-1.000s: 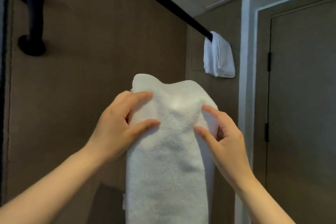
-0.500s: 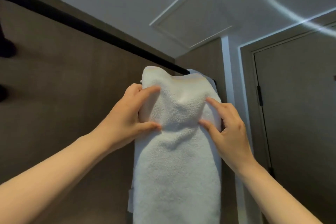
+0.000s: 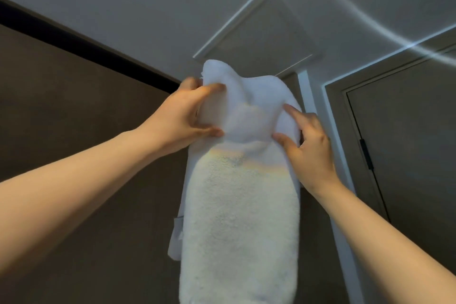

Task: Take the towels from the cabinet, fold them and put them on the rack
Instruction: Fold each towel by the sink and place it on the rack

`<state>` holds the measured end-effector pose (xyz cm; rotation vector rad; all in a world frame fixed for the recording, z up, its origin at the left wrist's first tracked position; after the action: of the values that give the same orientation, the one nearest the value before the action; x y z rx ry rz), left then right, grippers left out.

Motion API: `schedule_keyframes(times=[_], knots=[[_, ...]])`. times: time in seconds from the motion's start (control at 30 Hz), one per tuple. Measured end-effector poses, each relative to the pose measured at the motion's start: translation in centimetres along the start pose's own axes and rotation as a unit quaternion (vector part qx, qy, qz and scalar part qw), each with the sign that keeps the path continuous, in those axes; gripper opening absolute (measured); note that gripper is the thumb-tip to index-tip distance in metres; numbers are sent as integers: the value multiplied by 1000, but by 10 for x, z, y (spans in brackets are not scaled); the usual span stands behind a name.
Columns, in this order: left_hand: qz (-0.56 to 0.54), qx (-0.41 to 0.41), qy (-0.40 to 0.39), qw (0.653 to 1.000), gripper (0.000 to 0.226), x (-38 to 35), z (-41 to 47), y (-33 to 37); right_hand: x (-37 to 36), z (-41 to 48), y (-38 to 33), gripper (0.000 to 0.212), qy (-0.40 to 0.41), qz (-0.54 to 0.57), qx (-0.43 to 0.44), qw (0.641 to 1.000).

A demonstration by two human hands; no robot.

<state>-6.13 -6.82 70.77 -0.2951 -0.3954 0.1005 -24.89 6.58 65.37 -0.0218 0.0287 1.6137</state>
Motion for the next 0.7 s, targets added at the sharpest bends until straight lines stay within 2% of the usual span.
schedule_keyframes(times=[0.27, 0.4, 0.53, 0.63, 0.7], knots=[[62, 122, 105, 985, 49, -3, 45, -50, -53, 49, 43, 49, -1, 114, -43, 993], [99, 133, 138, 976, 41, -11, 64, -58, -82, 78, 73, 44, -8, 169, -41, 985], [134, 135, 189, 963, 32, -14, 85, -57, -108, 102, 107, 28, 1, 301, -71, 951], [172, 164, 217, 947, 27, -14, 105, -58, -121, 119, 117, 19, 31, 303, -58, 951], [223, 195, 211, 932, 22, -18, 117, -62, -125, 132, 118, 16, 26, 254, -40, 966]])
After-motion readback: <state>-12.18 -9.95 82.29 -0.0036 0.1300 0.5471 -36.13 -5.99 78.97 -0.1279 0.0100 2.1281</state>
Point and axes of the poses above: each hand's wrist, its own z-axis towards the middle knuckle, its own x-axis out of the back of the hand, y = z × x, the point moved 6 cm from there along z, towards the middle knuckle, and after that the axes turned 5 degrees about -y, right-handed, at the moved point
